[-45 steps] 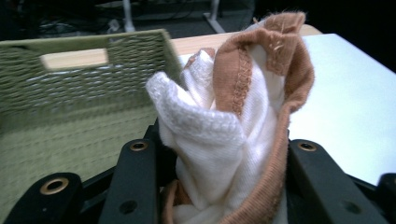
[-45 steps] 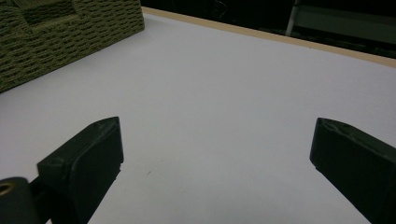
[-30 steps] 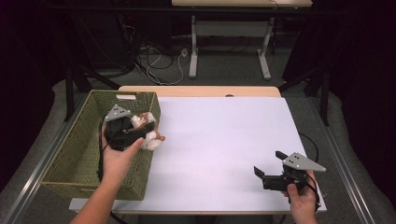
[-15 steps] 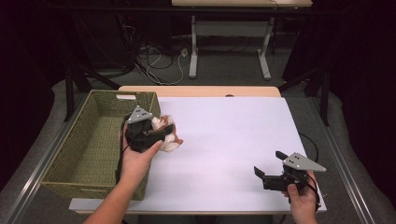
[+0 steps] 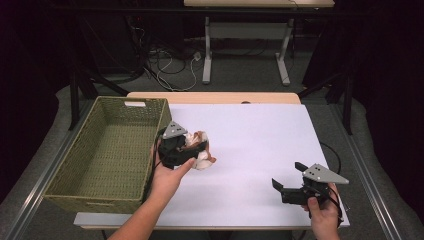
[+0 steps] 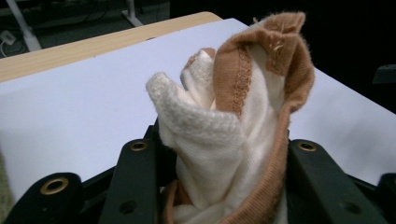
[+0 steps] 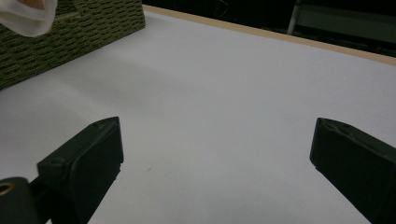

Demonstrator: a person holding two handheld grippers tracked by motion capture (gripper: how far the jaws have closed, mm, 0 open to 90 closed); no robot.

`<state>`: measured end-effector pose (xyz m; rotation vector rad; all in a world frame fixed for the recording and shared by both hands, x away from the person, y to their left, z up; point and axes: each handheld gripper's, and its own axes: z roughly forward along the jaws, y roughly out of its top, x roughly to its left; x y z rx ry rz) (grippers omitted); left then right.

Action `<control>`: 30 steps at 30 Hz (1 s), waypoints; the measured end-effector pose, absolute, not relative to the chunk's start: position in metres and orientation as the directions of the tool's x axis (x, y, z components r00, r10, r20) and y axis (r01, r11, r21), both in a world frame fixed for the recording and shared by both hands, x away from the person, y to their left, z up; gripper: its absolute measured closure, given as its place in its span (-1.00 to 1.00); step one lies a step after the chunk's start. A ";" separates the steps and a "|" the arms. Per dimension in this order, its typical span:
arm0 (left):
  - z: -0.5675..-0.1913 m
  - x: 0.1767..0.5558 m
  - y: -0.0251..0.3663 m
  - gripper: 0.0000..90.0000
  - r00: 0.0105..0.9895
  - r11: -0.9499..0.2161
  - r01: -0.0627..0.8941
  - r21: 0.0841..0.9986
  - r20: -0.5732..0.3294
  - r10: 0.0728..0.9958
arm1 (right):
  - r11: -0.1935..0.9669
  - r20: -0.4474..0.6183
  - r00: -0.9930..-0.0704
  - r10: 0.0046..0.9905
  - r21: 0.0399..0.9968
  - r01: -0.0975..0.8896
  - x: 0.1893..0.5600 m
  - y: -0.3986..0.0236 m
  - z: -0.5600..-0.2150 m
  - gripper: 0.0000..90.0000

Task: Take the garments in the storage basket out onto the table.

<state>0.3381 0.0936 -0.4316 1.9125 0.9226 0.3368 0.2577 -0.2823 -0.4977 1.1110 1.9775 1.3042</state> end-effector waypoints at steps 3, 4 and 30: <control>-0.437 0.339 0.083 0.36 0.685 -0.275 0.460 0.844 -0.141 0.715 | 0.204 0.017 -0.529 0.849 0.912 0.356 0.257 -0.282 -0.498 -0.95; -0.439 0.338 0.080 0.36 0.686 -0.272 0.466 0.842 -0.150 0.712 | 0.200 0.019 -0.532 0.847 0.915 0.350 0.258 -0.283 -0.498 -0.95; -0.492 0.339 0.023 0.36 0.743 -0.315 0.496 0.809 -0.208 0.637 | 0.203 0.023 -0.538 0.842 0.912 0.356 0.257 -0.281 -0.500 -0.95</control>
